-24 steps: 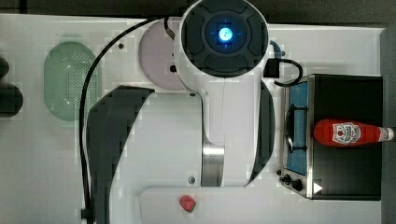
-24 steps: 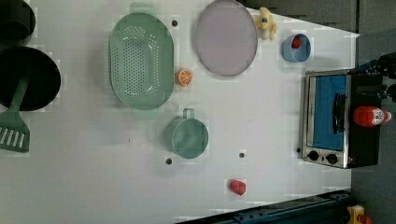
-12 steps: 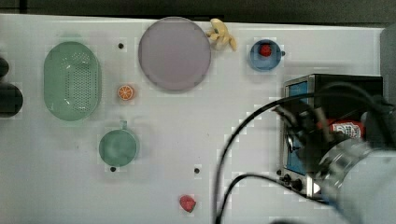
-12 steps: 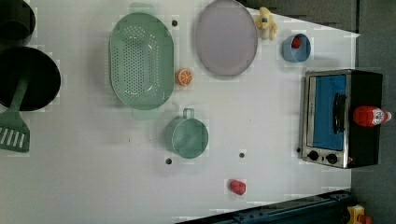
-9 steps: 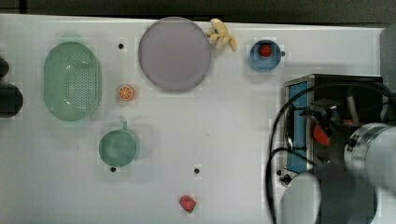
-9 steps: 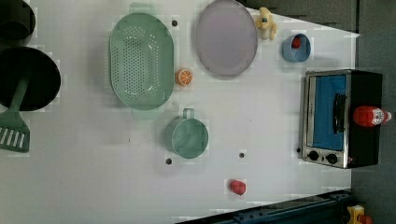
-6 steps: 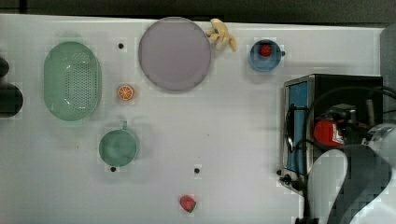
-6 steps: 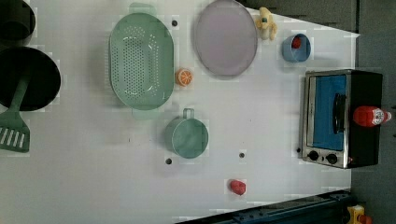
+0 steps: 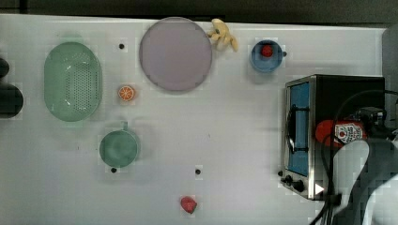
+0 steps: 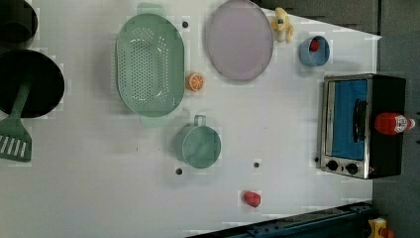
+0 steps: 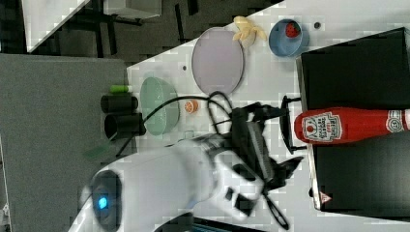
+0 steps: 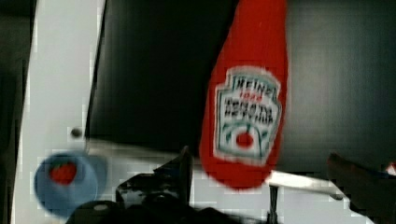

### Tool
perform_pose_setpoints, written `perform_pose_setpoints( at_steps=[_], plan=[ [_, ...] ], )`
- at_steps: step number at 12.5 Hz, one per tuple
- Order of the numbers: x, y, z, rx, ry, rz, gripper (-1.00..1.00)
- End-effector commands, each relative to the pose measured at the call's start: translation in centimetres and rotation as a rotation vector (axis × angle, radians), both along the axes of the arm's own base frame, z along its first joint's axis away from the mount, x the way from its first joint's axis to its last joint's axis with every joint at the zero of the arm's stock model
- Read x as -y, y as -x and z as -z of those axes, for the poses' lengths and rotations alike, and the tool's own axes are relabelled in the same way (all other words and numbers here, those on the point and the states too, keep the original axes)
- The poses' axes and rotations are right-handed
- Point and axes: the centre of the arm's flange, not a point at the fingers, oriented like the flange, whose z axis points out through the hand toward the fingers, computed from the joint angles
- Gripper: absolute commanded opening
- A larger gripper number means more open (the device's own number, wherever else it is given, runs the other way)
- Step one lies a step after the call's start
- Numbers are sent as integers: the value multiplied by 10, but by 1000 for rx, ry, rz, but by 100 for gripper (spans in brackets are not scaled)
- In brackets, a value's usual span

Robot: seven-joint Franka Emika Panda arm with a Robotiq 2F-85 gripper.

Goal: Pick Ketchup from oven and place it on table.

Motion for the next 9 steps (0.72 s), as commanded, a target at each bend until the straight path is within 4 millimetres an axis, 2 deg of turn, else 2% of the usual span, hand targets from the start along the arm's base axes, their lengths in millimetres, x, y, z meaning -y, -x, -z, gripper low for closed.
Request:
perform_pose_setpoints(
  at_steps=[1,3,5,9],
  plan=[
    [24,-11,29,-1,4,106,100],
    [34,-11,56,-28,-32,173,100],
    [37,-13,75,-58,-35,189,100],
    [36,-15,87,-61,-57,214,100]
  ],
)
